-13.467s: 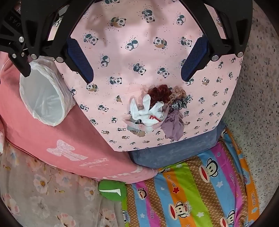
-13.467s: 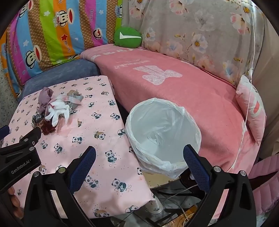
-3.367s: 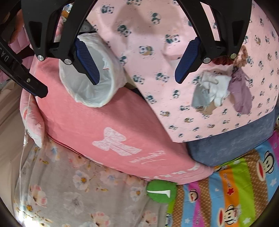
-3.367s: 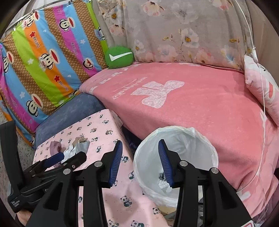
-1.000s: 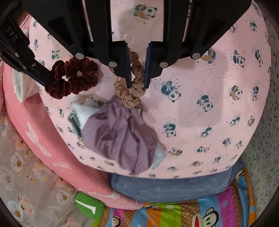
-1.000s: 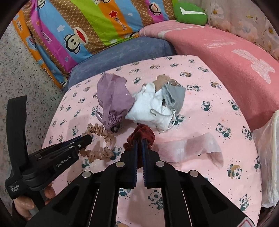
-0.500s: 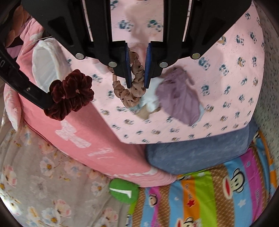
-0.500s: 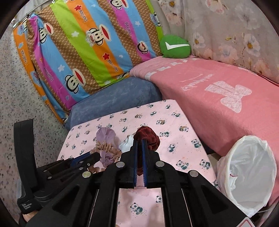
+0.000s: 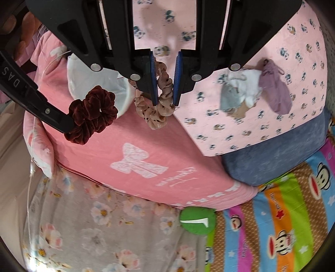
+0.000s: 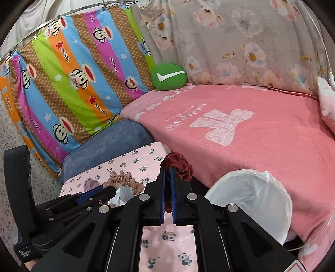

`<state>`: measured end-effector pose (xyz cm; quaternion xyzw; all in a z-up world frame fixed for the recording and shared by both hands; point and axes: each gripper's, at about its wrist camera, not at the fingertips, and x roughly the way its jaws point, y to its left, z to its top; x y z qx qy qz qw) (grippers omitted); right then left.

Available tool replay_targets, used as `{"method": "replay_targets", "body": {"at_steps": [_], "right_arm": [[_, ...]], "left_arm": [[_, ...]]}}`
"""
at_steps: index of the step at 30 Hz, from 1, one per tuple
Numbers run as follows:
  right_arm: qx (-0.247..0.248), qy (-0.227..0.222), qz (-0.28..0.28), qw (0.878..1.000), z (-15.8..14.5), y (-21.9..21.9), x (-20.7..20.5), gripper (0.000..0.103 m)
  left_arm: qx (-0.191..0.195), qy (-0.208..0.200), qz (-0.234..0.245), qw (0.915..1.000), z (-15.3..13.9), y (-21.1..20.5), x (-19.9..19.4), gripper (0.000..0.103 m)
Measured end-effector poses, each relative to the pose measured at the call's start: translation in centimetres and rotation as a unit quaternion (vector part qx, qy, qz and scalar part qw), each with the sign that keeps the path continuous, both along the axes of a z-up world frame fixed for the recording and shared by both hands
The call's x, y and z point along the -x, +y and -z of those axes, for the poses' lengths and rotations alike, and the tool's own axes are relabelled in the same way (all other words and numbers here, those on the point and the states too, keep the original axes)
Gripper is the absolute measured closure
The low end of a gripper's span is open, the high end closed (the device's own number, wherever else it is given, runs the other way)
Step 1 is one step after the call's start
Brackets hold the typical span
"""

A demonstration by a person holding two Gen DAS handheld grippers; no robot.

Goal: Collect trash
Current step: 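Carry both scrunchies in both grippers over the white trash bin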

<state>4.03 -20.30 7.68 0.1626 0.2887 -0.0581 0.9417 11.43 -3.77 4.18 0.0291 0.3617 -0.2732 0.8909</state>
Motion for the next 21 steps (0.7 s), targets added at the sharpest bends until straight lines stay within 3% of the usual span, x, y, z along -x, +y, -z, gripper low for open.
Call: {"method": "replay_targets", "body": {"at_steps": [10, 21], "right_arm": [[-0.015, 0.004, 0.059, 0.998, 1.5, -7.0, 3.4, 0.097], [-0.029, 0.018, 0.094, 0.995, 3.5, -10.7, 5.0, 0.097]], "left_arm": [[-0.015, -0.004, 0.060, 0.9981, 0.1, -6.7, 1.9, 0.089], [-0.029, 0.001, 0.099, 0.9946, 0.7, -11.4, 3.2, 0.088]]}}
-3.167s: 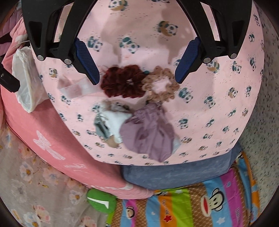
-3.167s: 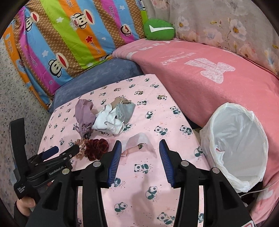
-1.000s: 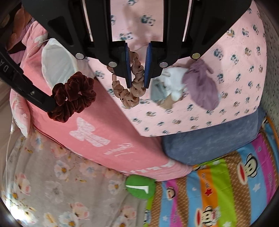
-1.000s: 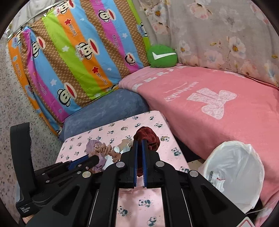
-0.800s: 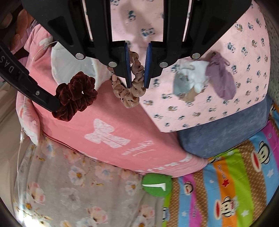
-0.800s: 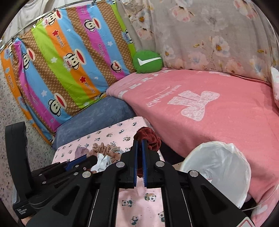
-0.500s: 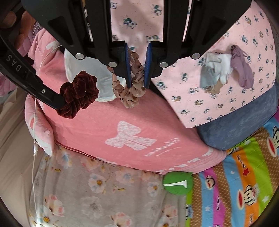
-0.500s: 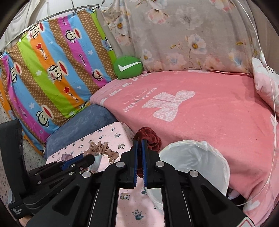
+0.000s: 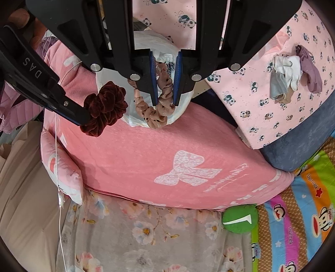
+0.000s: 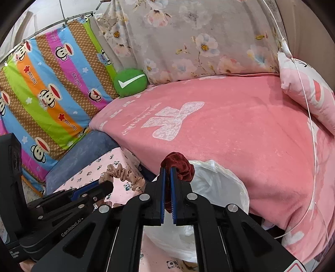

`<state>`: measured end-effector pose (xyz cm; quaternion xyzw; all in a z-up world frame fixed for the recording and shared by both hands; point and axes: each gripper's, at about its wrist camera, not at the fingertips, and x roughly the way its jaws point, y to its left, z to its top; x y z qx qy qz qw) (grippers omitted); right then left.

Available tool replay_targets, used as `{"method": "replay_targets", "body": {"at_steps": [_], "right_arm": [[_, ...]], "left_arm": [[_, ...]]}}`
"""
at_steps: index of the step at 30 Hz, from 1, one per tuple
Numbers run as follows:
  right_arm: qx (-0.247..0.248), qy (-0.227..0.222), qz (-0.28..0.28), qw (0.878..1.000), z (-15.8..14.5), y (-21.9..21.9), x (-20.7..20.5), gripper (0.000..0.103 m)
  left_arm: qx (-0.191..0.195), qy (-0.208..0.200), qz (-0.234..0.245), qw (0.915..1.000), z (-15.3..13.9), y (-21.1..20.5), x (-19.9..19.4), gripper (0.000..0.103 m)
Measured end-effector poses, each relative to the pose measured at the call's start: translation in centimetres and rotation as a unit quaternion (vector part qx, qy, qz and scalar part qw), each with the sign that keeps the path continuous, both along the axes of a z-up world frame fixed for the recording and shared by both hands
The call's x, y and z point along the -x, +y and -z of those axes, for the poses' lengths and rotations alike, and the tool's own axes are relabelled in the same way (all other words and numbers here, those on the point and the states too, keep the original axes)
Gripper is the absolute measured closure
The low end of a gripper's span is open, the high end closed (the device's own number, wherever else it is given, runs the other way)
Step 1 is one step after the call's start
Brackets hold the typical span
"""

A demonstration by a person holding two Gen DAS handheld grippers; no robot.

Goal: Collect trash
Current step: 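Carry both scrunchies in both grippers over the white trash bin, then open both grippers to drop the scrunchies into the bin, then move both open grippers back toward the pink plastic sheet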

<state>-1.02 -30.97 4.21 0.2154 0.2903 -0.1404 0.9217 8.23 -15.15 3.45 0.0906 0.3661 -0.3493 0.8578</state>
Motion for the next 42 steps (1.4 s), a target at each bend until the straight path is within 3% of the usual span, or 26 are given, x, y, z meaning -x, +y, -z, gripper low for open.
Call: {"method": "replay_targets", "body": {"at_steps": [5, 7, 9, 12, 17, 24, 30, 42], "right_arm": [[0.001, 0.003, 0.009, 1.000, 0.3, -0.7, 0.3, 0.096], [0.001, 0.001, 0.012, 1.000, 0.3, -0.8, 0.5, 0.095], [0.003, -0.002, 0.018, 1.000, 0.3, -0.7, 0.6, 0.095], [0.004, -0.004, 0.020, 1.000, 0.2, -0.8, 0.7, 0.090], [0.005, -0.004, 0.017, 1.000, 0.0, -0.6, 0.9, 0.088], [0.012, -0.004, 0.003, 1.000, -0.4, 1.0, 0.6, 0.077], [0.018, -0.003, -0.014, 1.000, -0.6, 3.0, 0.2, 0.069], [0.023, 0.014, -0.063, 0.998, 0.4, 8.4, -1.6, 0.062]], "left_arm": [[0.004, 0.003, 0.012, 0.9999, 0.1, -1.0, 0.2, 0.086], [0.006, 0.005, 0.012, 0.9999, 0.1, -1.1, 0.2, 0.079], [0.005, 0.000, 0.005, 1.0000, 0.1, -1.1, 0.2, 0.049], [0.008, -0.018, -0.010, 0.9998, -0.1, -0.8, 0.5, 0.035], [0.012, -0.015, -0.022, 0.9996, -0.2, 0.1, 0.1, 0.034], [0.017, -0.011, -0.040, 0.9990, -0.1, 1.7, -0.2, 0.034], [0.025, 0.000, -0.063, 0.9977, 0.3, 4.0, -0.8, 0.033], [0.029, 0.026, -0.121, 0.9919, 1.8, 9.5, -2.0, 0.029]]}}
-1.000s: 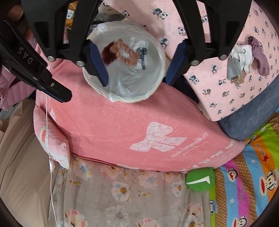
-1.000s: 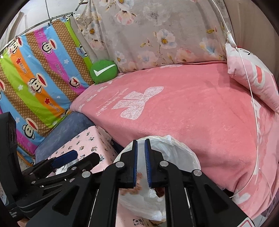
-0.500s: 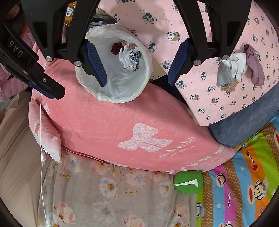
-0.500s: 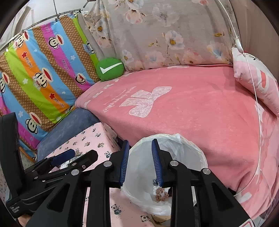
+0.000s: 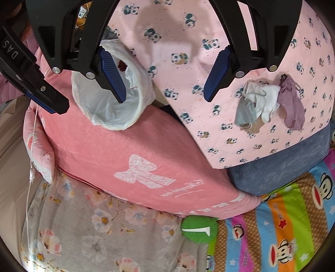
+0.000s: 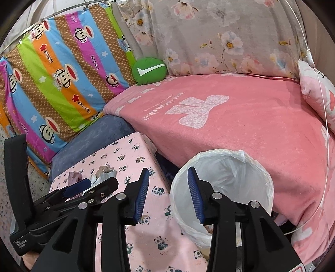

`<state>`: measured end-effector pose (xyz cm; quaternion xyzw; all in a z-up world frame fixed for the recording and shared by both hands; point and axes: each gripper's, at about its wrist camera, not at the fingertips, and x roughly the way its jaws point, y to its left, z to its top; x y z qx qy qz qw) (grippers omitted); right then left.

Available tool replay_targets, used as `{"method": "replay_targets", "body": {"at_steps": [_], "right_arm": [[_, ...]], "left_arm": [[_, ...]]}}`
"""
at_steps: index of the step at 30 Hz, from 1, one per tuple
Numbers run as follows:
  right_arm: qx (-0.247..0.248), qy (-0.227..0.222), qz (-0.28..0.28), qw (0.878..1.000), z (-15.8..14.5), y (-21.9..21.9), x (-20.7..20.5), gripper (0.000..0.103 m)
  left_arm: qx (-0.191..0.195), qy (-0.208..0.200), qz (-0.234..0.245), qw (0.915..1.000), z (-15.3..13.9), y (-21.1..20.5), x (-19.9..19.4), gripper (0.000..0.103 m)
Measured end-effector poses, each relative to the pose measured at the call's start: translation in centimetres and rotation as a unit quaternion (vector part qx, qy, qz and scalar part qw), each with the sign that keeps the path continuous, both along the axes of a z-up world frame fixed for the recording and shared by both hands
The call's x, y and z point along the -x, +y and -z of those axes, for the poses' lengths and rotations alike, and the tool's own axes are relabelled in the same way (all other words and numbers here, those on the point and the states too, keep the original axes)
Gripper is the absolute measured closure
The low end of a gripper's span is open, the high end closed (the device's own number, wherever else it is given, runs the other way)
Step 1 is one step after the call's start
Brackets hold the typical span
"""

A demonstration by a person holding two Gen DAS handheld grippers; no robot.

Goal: Collect trash
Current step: 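Move both open grippers back toward the pink plastic sheet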

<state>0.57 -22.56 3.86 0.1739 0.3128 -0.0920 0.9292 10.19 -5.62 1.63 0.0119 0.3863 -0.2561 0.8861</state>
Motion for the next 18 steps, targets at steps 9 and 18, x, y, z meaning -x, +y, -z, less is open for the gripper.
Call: {"method": "replay_targets", "body": {"at_steps": [9, 18], "right_arm": [[-0.002, 0.022, -0.045, 0.999, 1.5, 4.8, -1.9, 0.060], [-0.009, 0.059, -0.091, 0.994, 4.6, 10.0, -4.5, 0.060]], "left_arm": [[-0.008, 0.008, -0.058, 0.9983, 1.6, 5.6, -0.8, 0.025], [-0.020, 0.047, -0.119, 0.9916, 5.2, 11.9, -2.1, 0.025]]}}
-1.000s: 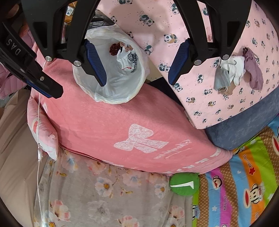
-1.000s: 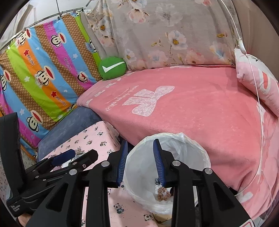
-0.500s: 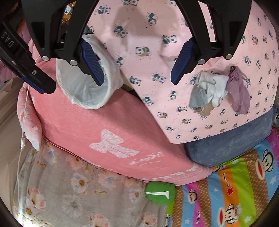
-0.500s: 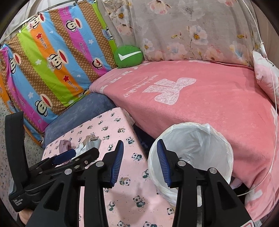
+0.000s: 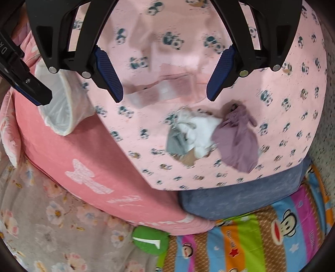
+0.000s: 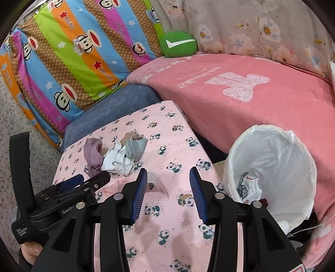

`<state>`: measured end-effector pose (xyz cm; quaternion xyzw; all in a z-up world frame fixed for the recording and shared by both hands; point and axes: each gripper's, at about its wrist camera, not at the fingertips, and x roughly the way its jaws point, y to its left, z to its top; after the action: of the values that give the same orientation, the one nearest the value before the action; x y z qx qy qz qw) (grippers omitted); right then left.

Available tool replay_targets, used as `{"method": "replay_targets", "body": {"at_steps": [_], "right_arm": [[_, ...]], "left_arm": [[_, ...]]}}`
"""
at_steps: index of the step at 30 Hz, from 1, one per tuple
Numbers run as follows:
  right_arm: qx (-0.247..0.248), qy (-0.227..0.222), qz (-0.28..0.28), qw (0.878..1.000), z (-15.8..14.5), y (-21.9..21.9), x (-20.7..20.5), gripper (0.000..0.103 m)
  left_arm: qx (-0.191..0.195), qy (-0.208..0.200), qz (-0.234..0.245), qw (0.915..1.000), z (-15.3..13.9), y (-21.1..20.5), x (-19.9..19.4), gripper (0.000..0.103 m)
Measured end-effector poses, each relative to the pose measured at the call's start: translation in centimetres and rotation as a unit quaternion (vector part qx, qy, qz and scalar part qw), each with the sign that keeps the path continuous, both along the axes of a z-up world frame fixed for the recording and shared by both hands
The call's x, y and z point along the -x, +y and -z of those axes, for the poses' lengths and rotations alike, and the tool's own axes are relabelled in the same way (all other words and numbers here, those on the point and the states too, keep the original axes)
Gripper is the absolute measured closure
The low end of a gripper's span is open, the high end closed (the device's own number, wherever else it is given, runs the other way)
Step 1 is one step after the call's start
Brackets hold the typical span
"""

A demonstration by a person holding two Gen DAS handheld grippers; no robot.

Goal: Collect trash
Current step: 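Move both open grippers back toward the pink plastic sheet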

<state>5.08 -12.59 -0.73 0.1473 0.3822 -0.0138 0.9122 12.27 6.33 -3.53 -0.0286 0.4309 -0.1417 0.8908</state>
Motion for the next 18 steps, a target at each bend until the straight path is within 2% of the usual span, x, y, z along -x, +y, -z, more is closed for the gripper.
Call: {"method": "replay_targets", "body": {"at_steps": [9, 13, 18], "right_arm": [[-0.007, 0.039, -0.033, 0.999, 3.8, 3.7, -3.1, 0.060], [-0.007, 0.051, -0.034, 0.998, 5.5, 4.8, -4.8, 0.051], [-0.005, 0.067, -0.041, 0.997, 7.1, 5.7, -6.8, 0.048]], "left_arm": [[0.007, 0.046, -0.051, 0.9976, 3.7, 4.8, -1.3, 0.025], [0.009, 0.062, -0.061, 0.9962, 5.0, 6.1, -1.9, 0.025], [0.011, 0.080, -0.067, 0.9945, 6.6, 6.9, -2.6, 0.025]]}}
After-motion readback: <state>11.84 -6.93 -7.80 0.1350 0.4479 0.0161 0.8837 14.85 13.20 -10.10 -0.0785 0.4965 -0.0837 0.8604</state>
